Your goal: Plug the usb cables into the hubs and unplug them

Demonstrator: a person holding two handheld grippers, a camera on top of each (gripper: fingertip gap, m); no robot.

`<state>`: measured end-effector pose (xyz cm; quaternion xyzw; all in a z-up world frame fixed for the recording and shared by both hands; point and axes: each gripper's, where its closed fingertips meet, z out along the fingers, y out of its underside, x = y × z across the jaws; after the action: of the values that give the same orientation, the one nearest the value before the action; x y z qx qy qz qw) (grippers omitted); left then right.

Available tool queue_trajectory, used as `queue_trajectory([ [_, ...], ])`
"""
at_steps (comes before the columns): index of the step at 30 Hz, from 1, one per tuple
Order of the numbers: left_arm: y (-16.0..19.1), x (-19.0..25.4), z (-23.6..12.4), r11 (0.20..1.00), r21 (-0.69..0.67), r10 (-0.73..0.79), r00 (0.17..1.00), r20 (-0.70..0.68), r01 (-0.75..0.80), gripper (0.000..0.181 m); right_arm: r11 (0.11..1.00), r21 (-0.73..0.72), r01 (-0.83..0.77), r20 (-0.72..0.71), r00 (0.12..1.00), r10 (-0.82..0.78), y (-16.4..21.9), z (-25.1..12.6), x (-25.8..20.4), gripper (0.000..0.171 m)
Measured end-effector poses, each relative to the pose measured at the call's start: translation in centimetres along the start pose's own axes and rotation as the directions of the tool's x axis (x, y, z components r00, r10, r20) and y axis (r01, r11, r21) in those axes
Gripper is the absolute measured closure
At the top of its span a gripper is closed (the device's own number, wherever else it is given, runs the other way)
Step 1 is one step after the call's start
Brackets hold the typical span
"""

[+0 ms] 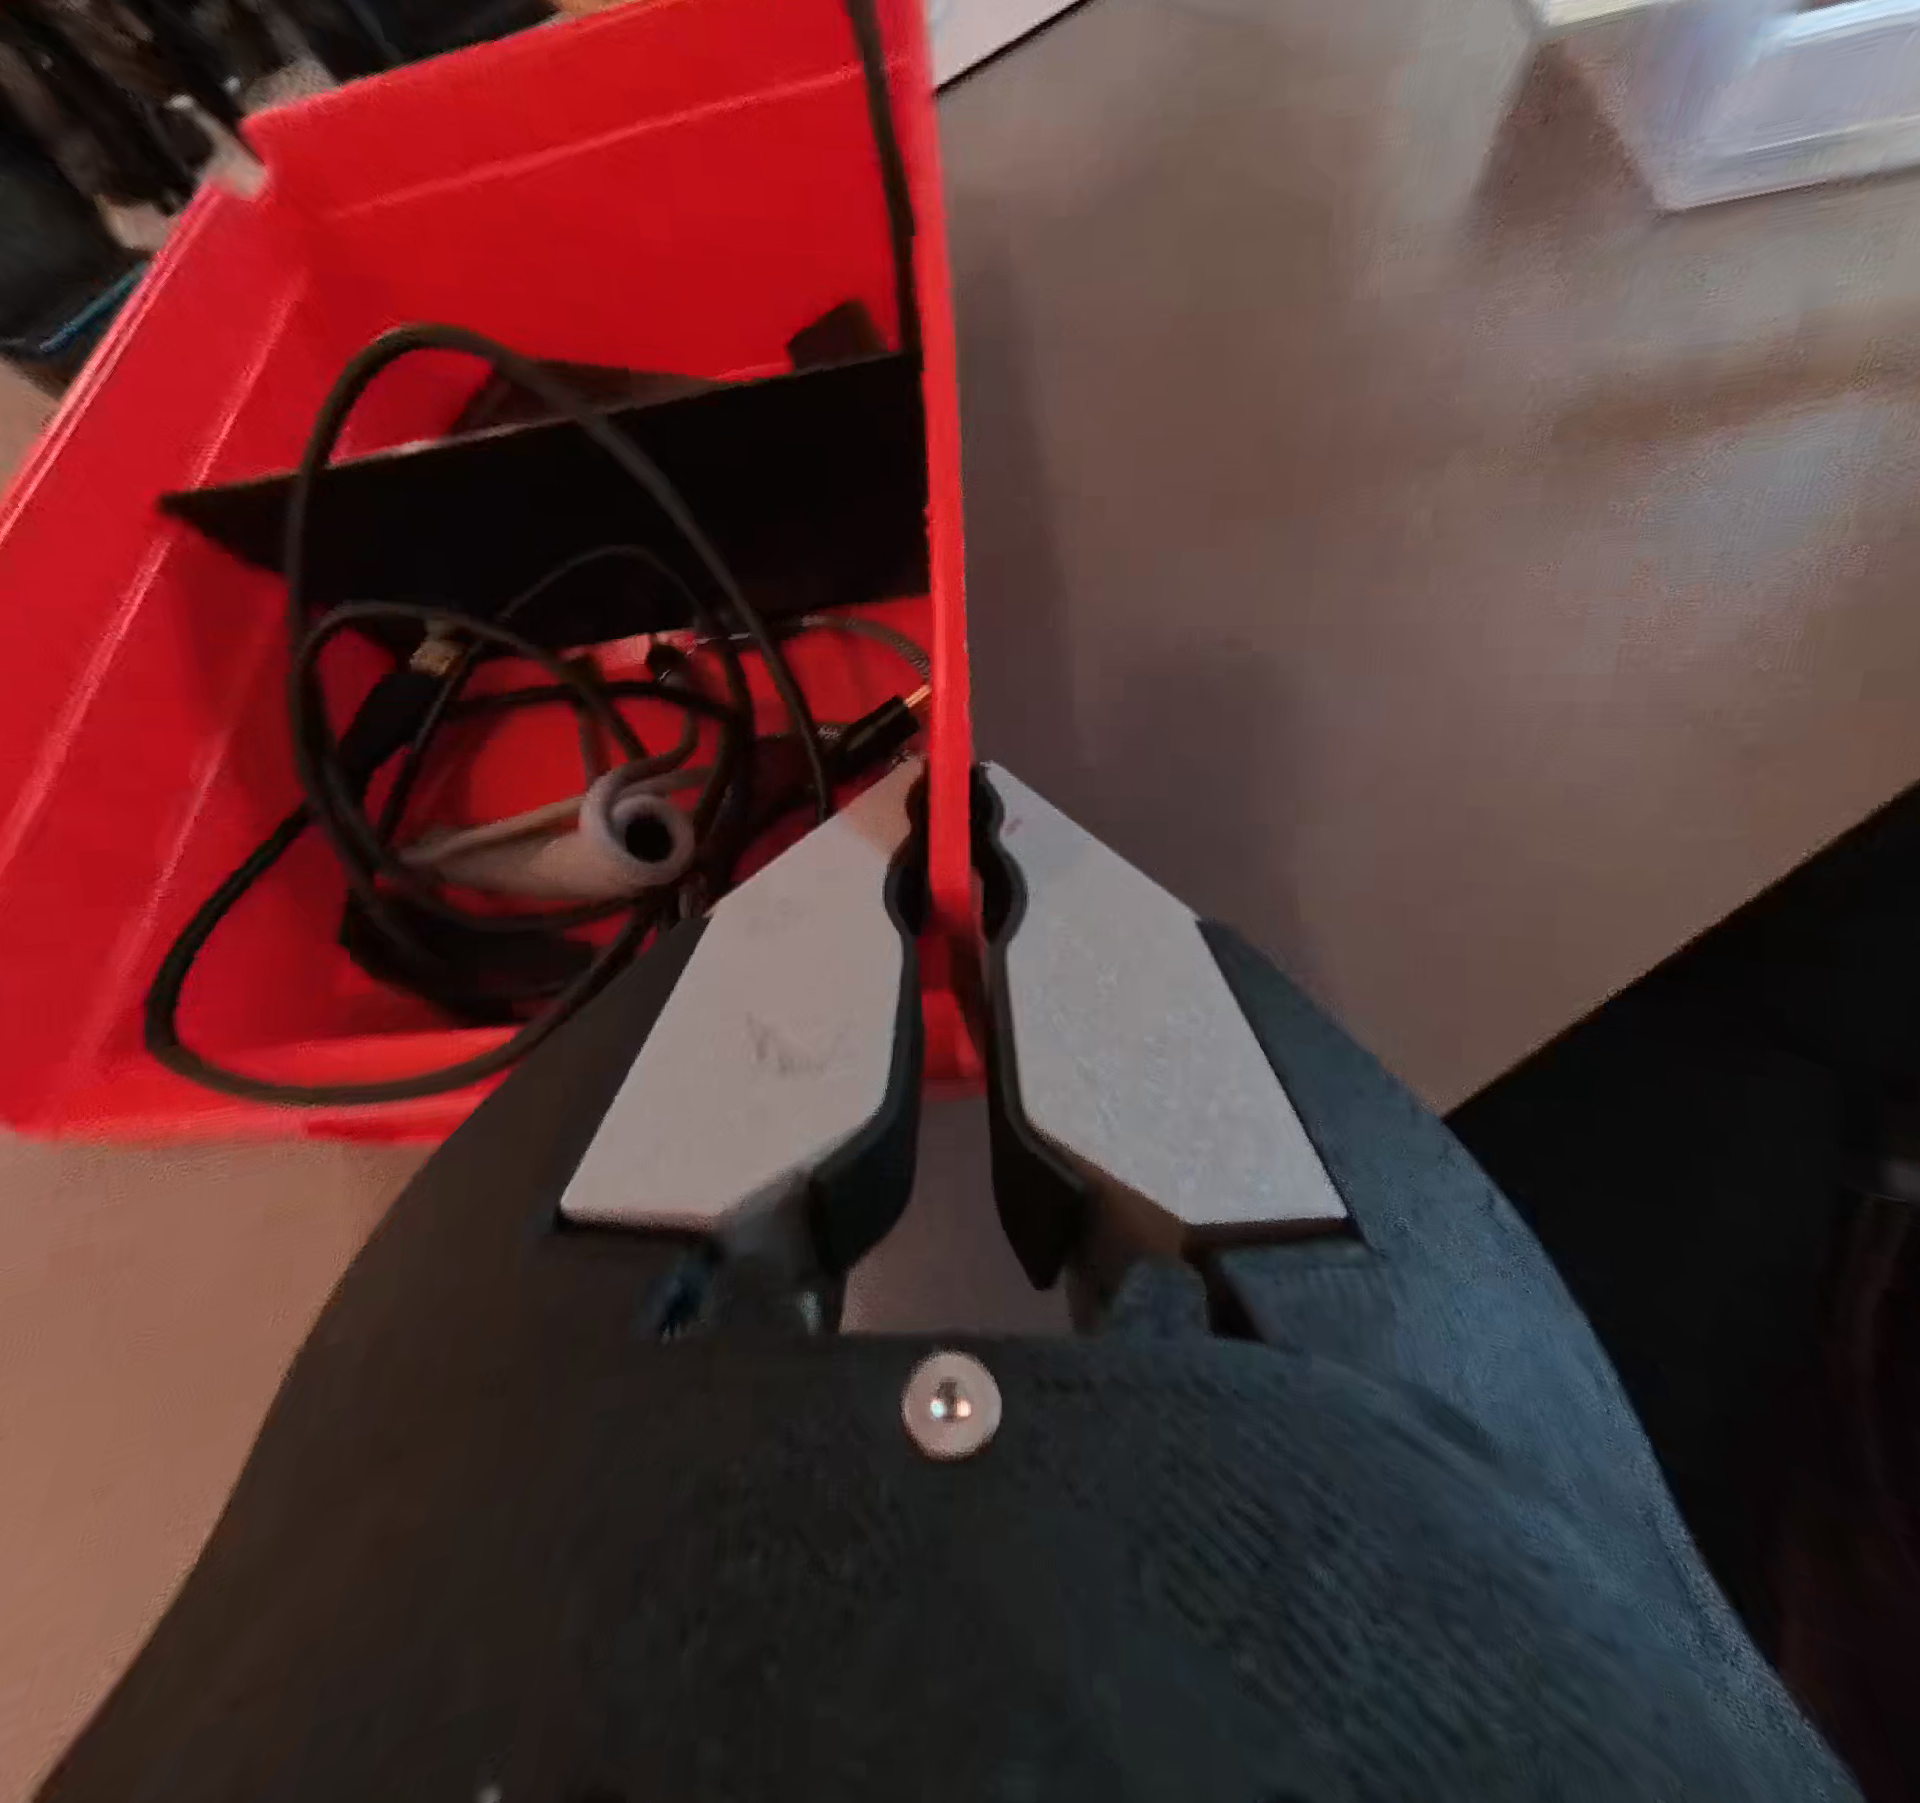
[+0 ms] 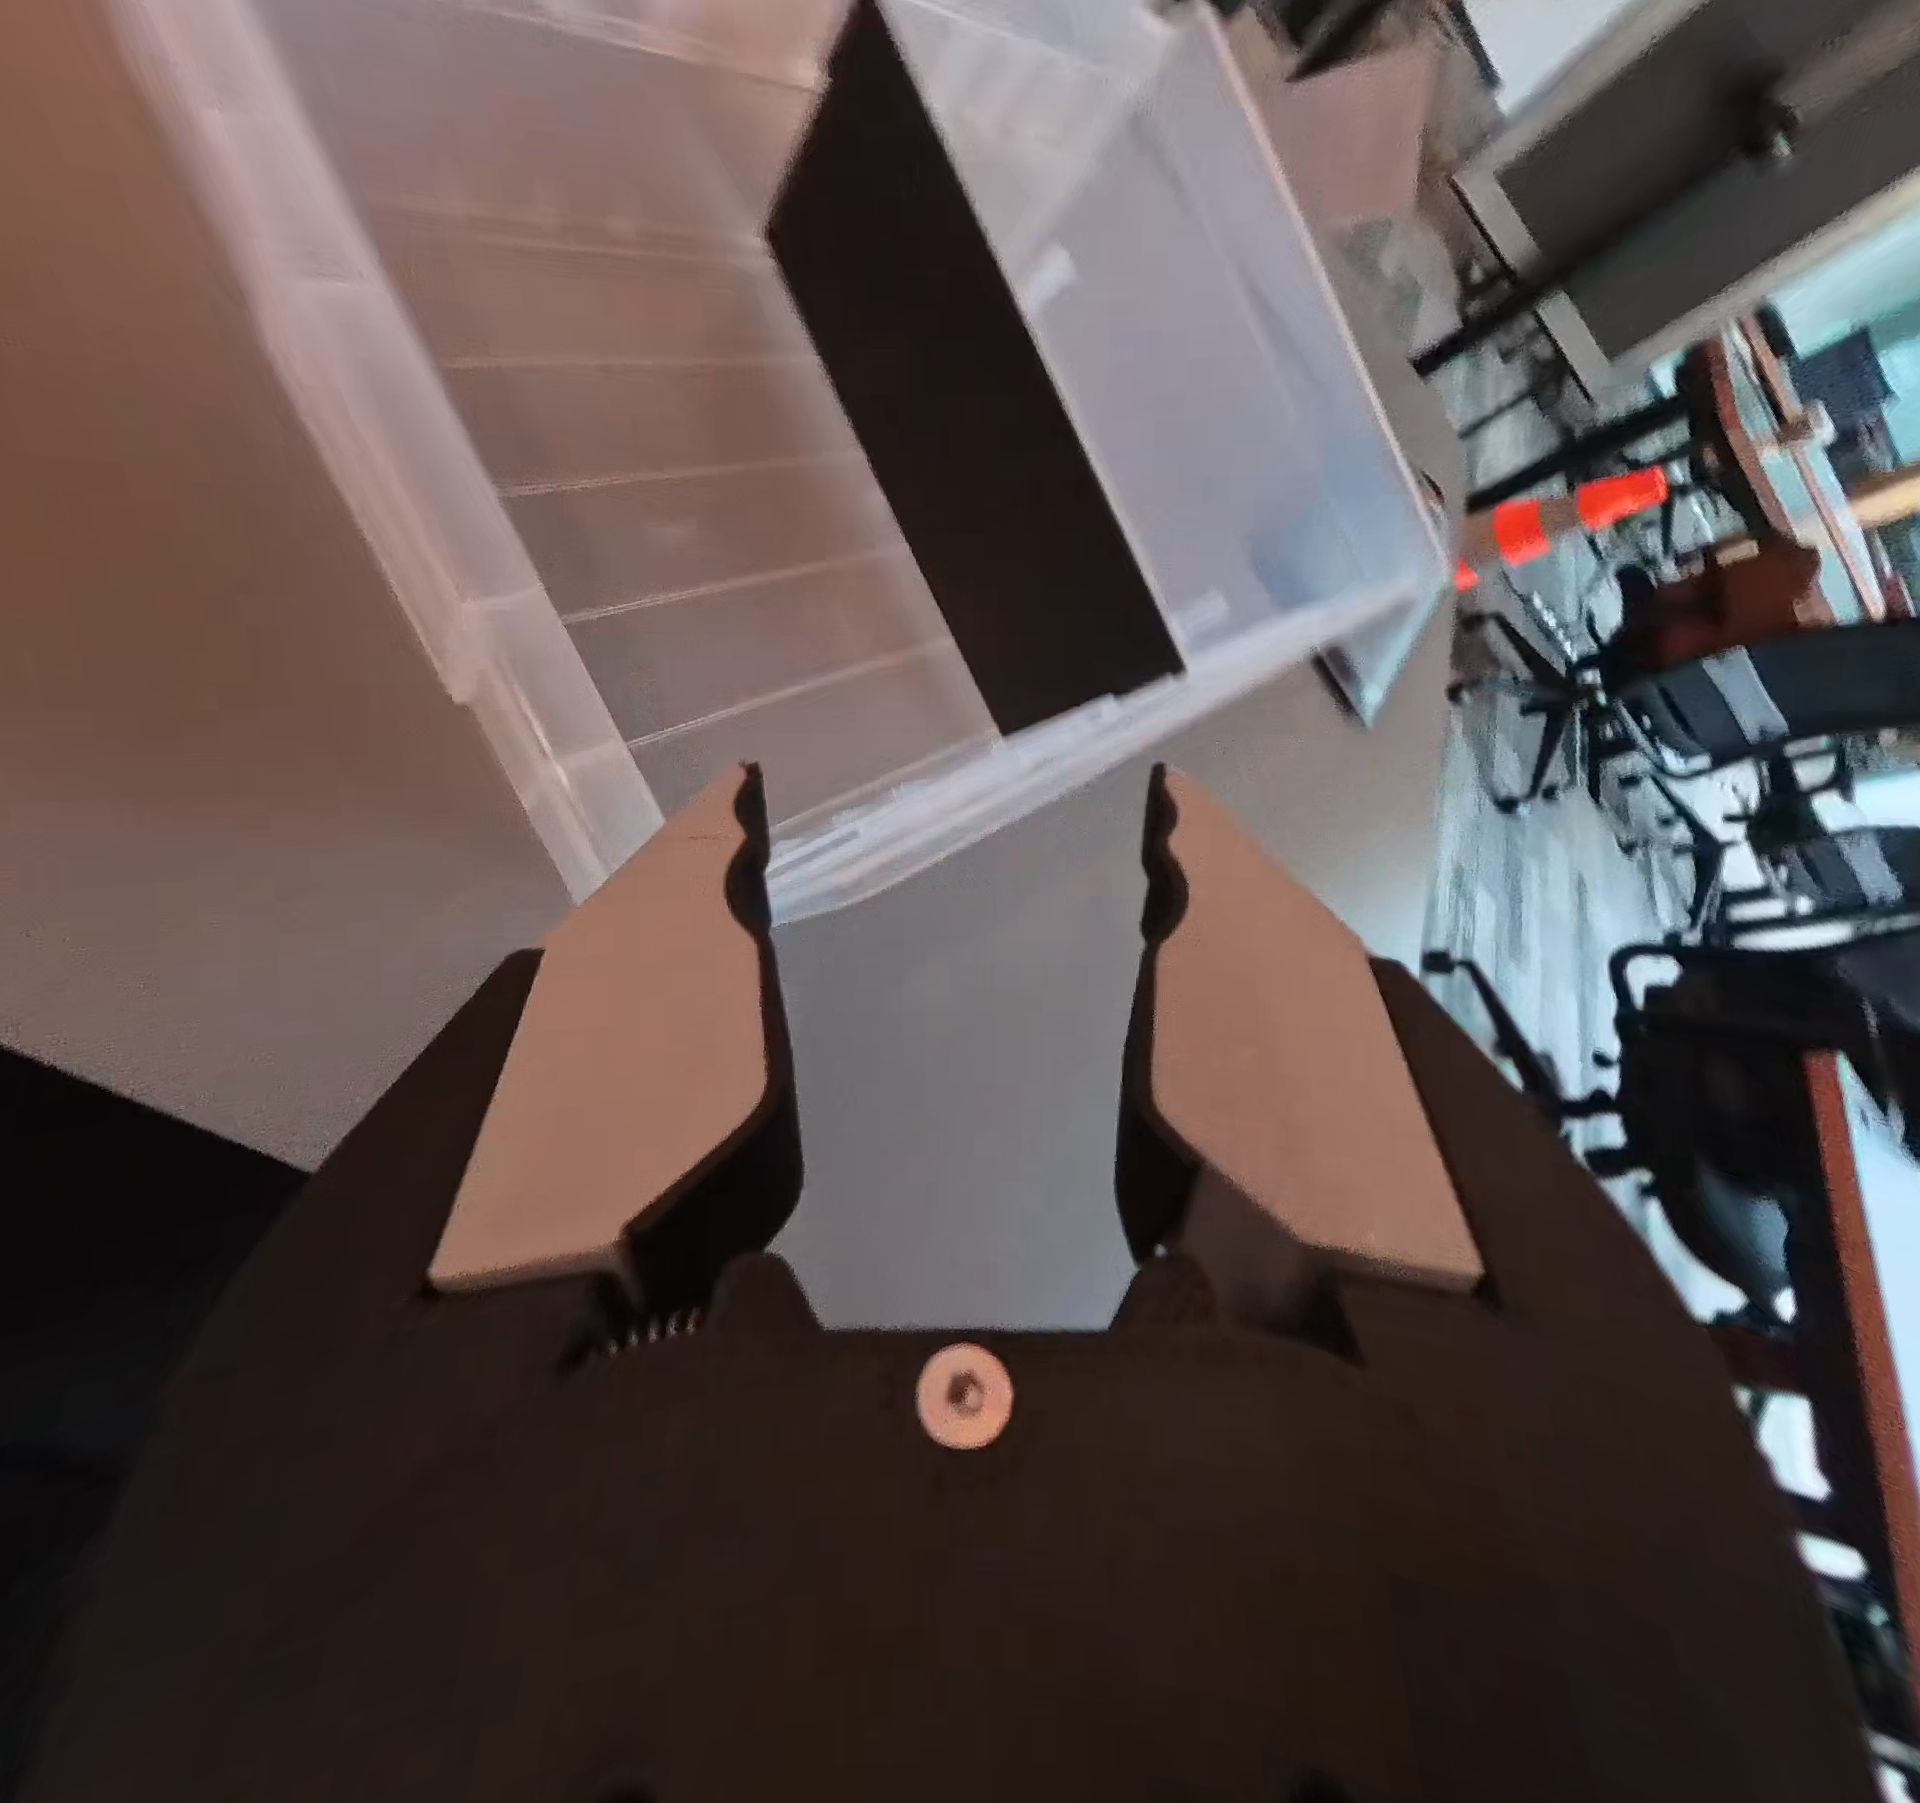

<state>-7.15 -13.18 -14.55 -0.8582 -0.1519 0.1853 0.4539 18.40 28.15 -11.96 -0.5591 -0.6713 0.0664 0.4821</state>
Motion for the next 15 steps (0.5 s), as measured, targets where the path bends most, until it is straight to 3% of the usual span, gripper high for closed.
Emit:
queue_trajectory([
  [2,0.6,-1.3,-0.5,0.999,0.003,-0.045,0.999,0.011,0.045,0.178,0.995,0.056,-0.084,0.013,0.996,0.083,0.3,-0.8,1.3,0.103],
  [6,1.3,-2.6,-1.1,0.994,0.017,-0.109,0.994,0.015,0.109,0.176,0.943,0.247,-0.223,0.174,0.968,0.183,-2.4,-2.2,0.3,0.113],
  [11,1.8,-3.5,-1.7,0.984,0.028,-0.176,0.978,0.115,0.174,0.174,0.926,0.243,-0.288,0.385,0.905,0.18,-3.2,-1.2,-2.6,0.11],
  [15,0.3,-0.8,-0.2,0.981,0.035,-0.194,0.962,0.19,0.191,0.179,0.88,0.324,-0.347,0.501,0.852,0.151,-6.9,-2.1,-2.5,0.111],
])
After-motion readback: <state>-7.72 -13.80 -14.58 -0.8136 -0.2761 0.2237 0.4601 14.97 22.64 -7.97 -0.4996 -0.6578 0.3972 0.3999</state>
